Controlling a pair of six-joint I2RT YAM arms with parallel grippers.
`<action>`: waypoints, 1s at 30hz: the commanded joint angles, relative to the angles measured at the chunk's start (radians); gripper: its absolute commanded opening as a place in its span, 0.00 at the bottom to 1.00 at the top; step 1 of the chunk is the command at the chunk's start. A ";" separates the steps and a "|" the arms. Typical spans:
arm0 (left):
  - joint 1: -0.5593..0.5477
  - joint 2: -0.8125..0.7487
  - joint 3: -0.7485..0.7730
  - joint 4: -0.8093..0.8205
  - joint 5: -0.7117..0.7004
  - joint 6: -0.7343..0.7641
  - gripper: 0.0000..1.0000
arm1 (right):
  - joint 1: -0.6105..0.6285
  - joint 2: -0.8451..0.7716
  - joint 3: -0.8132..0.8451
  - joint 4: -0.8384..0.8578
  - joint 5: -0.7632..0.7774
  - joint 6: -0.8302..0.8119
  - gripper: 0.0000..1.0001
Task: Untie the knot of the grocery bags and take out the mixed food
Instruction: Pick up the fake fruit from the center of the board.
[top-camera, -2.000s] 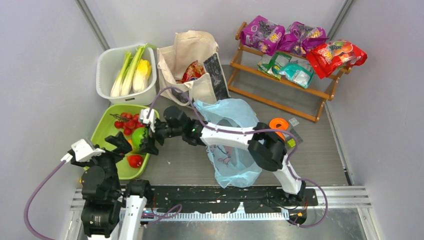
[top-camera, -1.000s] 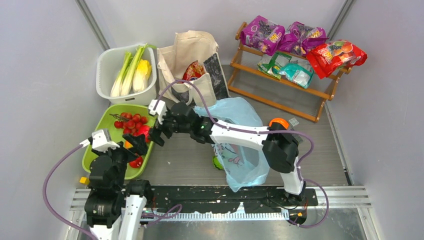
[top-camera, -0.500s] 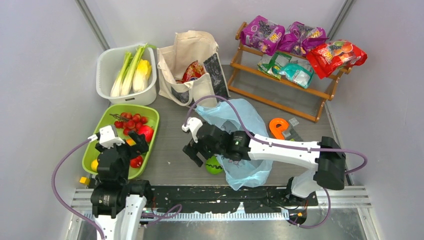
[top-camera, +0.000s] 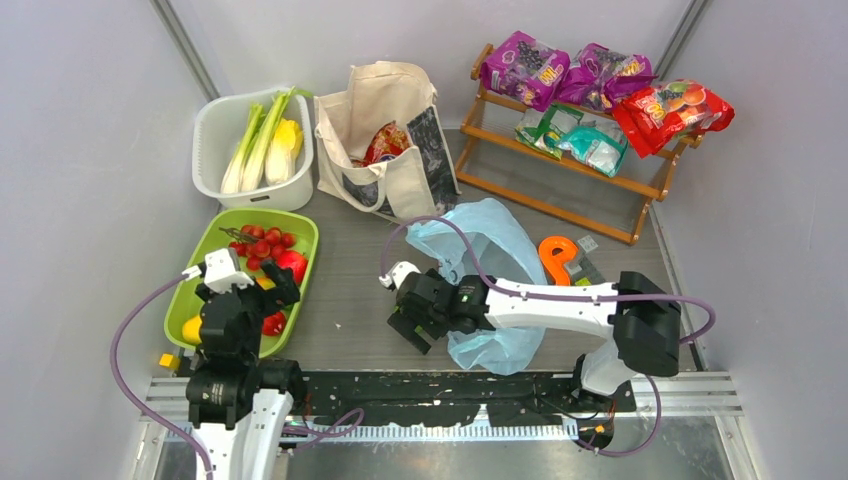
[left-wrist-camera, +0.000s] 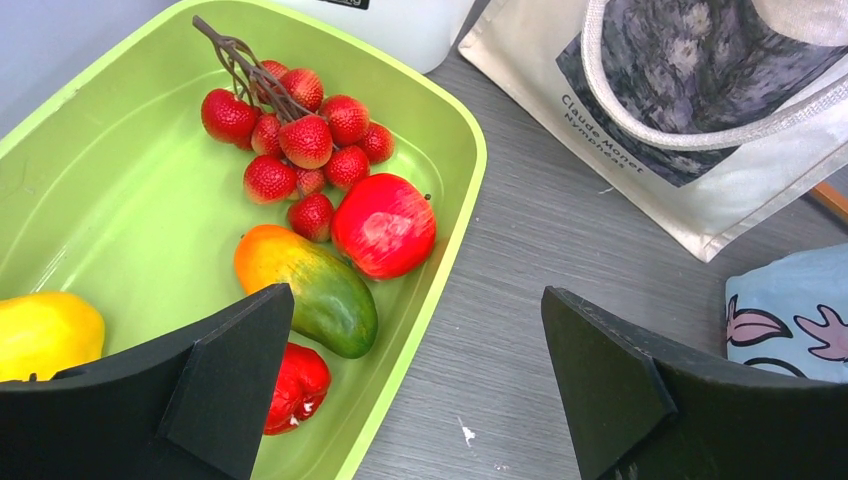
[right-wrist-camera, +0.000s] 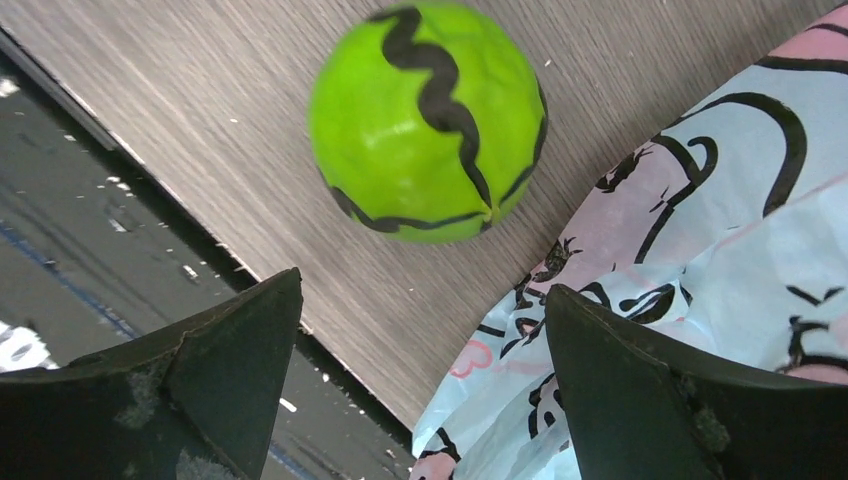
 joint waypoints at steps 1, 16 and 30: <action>0.003 0.015 -0.011 0.056 0.013 0.019 0.99 | 0.007 0.021 -0.019 0.112 0.069 -0.013 0.99; 0.004 0.027 -0.055 0.075 0.048 -0.004 0.99 | -0.024 0.196 0.078 0.297 0.021 -0.130 0.93; 0.004 0.043 -0.058 0.087 0.102 -0.005 0.99 | -0.027 0.186 0.130 0.375 -0.049 -0.188 0.49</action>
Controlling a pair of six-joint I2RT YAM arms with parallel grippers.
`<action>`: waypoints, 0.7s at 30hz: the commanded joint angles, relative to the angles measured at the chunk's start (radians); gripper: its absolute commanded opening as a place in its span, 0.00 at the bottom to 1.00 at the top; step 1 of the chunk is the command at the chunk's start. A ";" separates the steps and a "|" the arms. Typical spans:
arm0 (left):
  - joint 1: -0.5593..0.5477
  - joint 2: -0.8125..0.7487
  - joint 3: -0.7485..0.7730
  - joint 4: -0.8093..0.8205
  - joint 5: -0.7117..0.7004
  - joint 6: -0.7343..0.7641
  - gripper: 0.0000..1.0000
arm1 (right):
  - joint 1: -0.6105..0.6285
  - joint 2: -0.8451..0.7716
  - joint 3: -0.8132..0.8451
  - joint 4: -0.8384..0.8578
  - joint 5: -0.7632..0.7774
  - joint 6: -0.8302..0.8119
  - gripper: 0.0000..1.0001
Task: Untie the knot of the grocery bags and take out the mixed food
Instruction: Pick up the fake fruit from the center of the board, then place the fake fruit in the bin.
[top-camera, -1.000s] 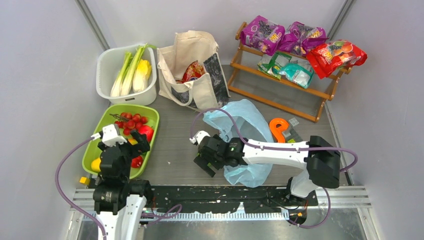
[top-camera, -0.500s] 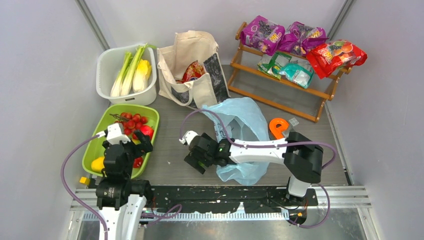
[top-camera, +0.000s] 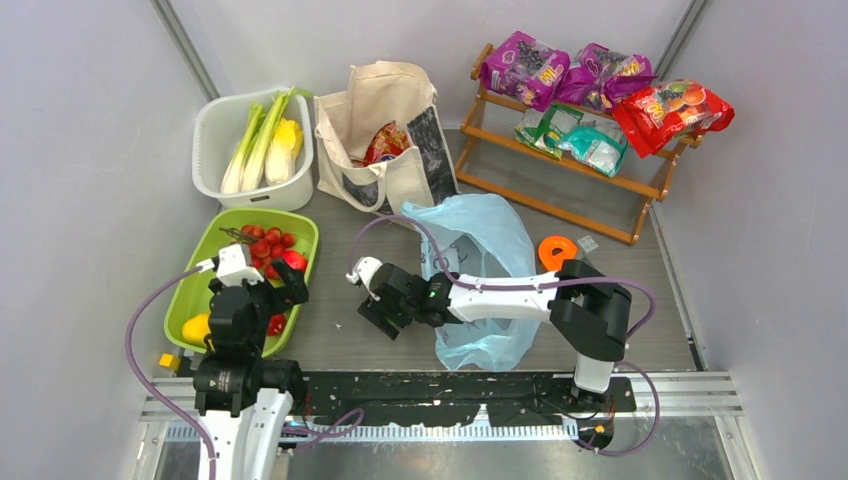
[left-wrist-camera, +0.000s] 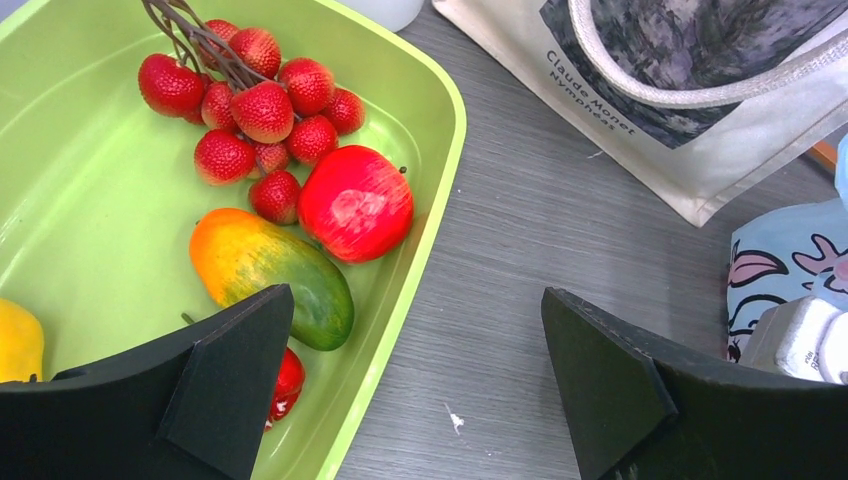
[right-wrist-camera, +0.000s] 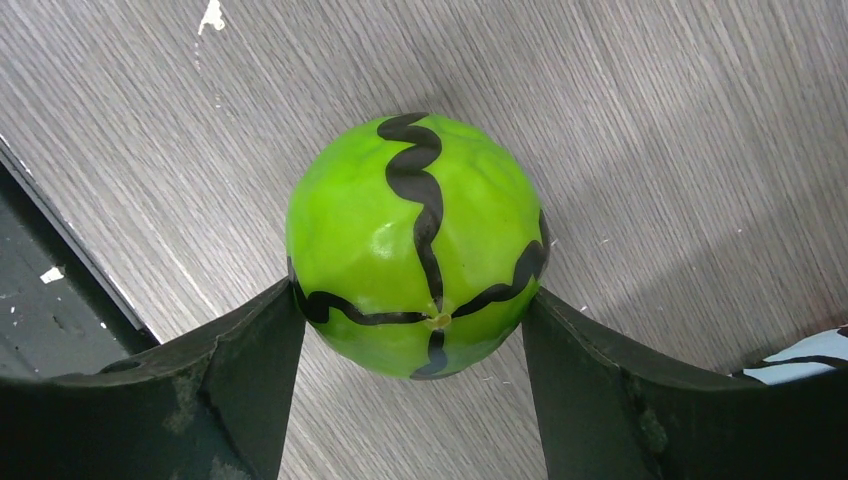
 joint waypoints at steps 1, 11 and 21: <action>0.005 0.014 0.017 0.033 0.023 0.004 0.99 | 0.000 -0.097 0.052 0.032 -0.018 -0.027 0.49; 0.004 -0.074 0.176 -0.055 -0.222 0.000 0.99 | -0.001 -0.078 0.276 0.147 -0.190 -0.034 0.49; 0.003 -0.214 0.212 -0.127 -0.358 -0.029 0.99 | 0.007 0.323 0.764 0.187 -0.370 -0.019 0.56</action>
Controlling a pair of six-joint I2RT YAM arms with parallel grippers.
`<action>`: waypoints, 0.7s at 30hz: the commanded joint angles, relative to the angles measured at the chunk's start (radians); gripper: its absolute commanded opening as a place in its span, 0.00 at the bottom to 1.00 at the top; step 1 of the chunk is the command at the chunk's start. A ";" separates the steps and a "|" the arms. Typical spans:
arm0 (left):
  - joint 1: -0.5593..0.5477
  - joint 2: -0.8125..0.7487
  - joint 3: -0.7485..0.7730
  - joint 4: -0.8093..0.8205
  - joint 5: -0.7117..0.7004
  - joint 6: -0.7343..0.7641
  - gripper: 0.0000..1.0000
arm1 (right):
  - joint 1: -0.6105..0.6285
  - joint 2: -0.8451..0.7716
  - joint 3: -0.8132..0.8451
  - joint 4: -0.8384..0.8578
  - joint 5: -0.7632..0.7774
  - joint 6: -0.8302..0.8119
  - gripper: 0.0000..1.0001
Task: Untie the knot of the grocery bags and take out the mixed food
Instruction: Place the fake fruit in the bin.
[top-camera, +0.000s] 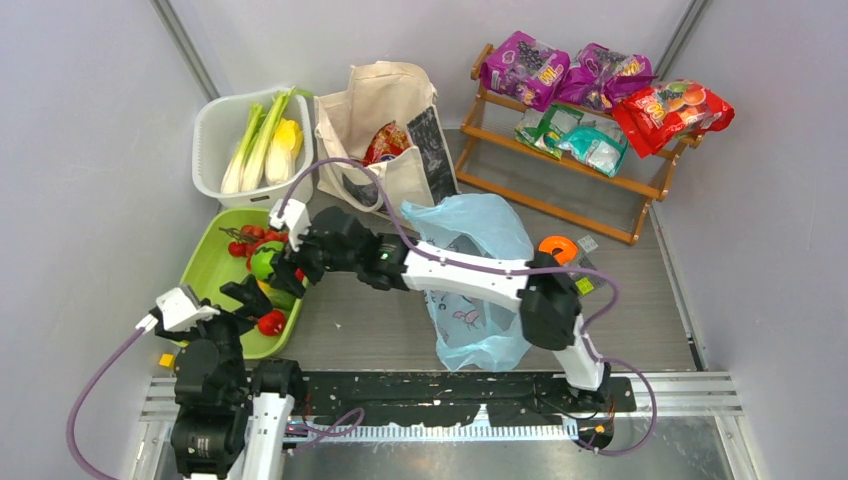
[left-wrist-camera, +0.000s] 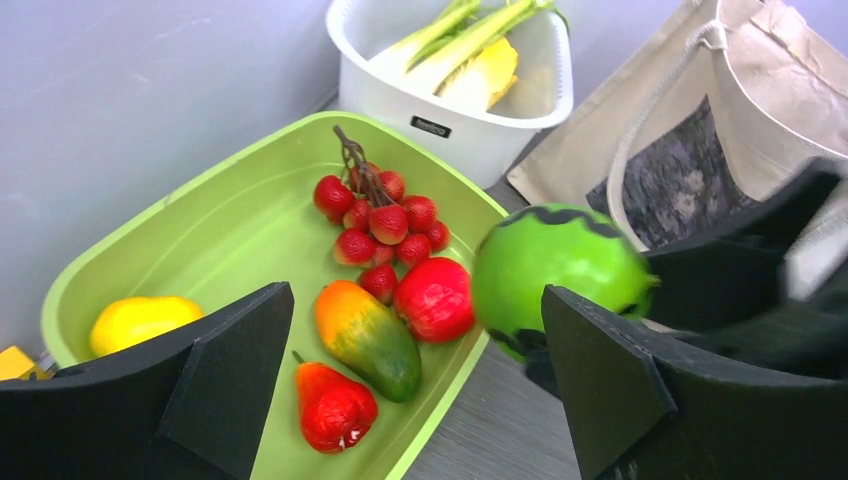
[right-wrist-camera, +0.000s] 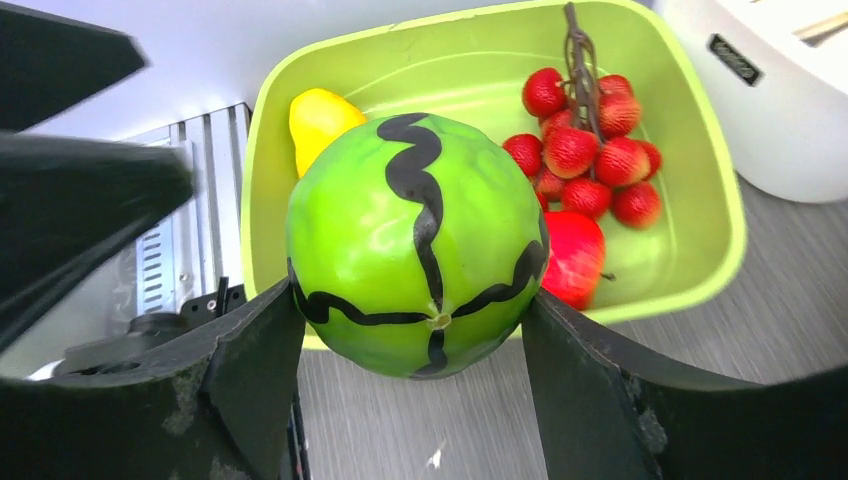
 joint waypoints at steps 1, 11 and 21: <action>0.003 -0.045 0.034 -0.036 -0.097 -0.023 0.99 | 0.007 0.134 0.157 0.012 -0.092 0.008 0.58; 0.002 -0.064 0.033 -0.026 -0.097 -0.016 0.99 | 0.008 0.280 0.327 -0.089 -0.199 -0.029 0.96; 0.002 -0.053 0.031 -0.016 -0.084 -0.007 0.99 | 0.008 0.059 0.111 -0.007 -0.107 -0.038 0.96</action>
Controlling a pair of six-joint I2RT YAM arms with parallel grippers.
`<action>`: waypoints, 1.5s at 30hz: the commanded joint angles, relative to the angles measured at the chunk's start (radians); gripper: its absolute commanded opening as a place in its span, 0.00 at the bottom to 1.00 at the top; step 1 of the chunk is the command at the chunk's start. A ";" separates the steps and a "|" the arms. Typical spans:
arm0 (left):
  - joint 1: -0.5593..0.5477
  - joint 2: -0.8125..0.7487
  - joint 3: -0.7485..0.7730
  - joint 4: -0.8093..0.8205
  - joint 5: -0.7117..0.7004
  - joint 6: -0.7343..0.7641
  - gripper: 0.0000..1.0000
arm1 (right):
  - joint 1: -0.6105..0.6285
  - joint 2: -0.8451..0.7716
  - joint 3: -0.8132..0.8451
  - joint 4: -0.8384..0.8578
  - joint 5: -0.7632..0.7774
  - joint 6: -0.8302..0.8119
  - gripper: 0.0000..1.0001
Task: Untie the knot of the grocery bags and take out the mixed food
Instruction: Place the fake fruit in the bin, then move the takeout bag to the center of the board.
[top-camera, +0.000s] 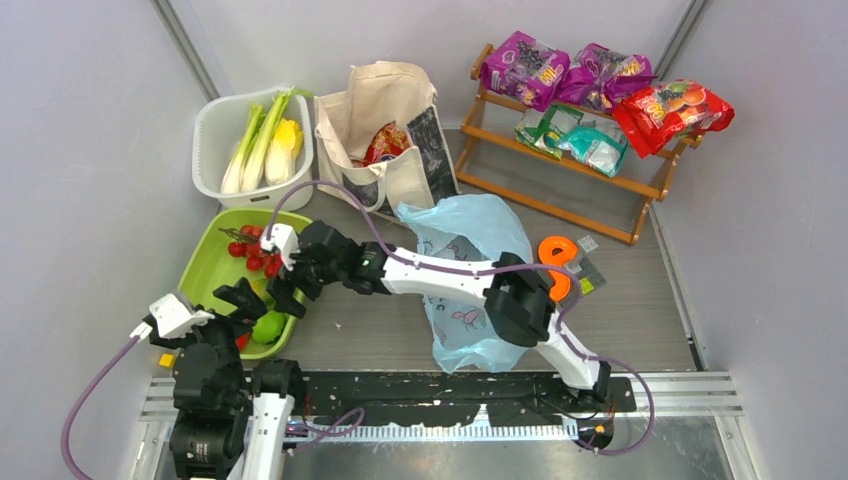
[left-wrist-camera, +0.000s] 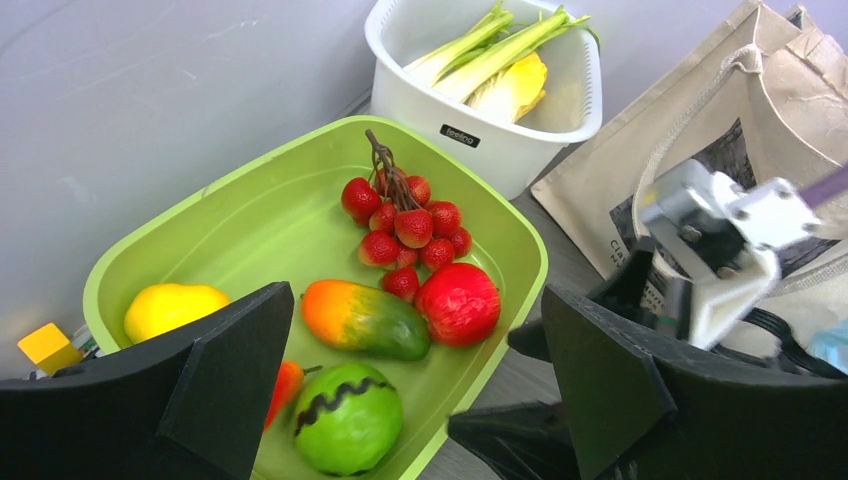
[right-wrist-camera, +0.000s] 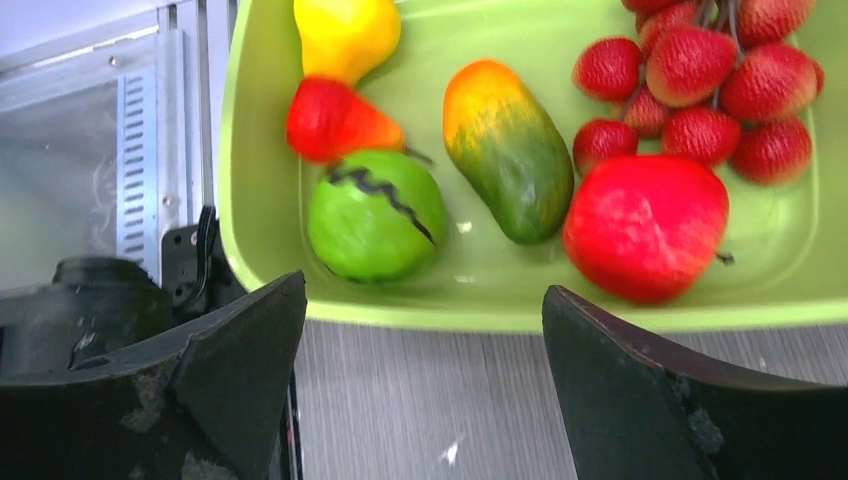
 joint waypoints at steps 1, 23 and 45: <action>0.002 -0.017 0.016 0.023 0.005 0.011 0.99 | 0.006 -0.235 -0.130 0.074 0.058 -0.012 0.96; 0.002 0.269 -0.087 0.191 0.397 0.047 0.99 | -0.103 -0.870 -0.954 -0.399 0.414 0.286 0.95; 0.001 0.272 -0.154 0.250 0.467 0.067 0.99 | -0.620 -1.114 -1.022 -0.625 0.410 0.160 0.99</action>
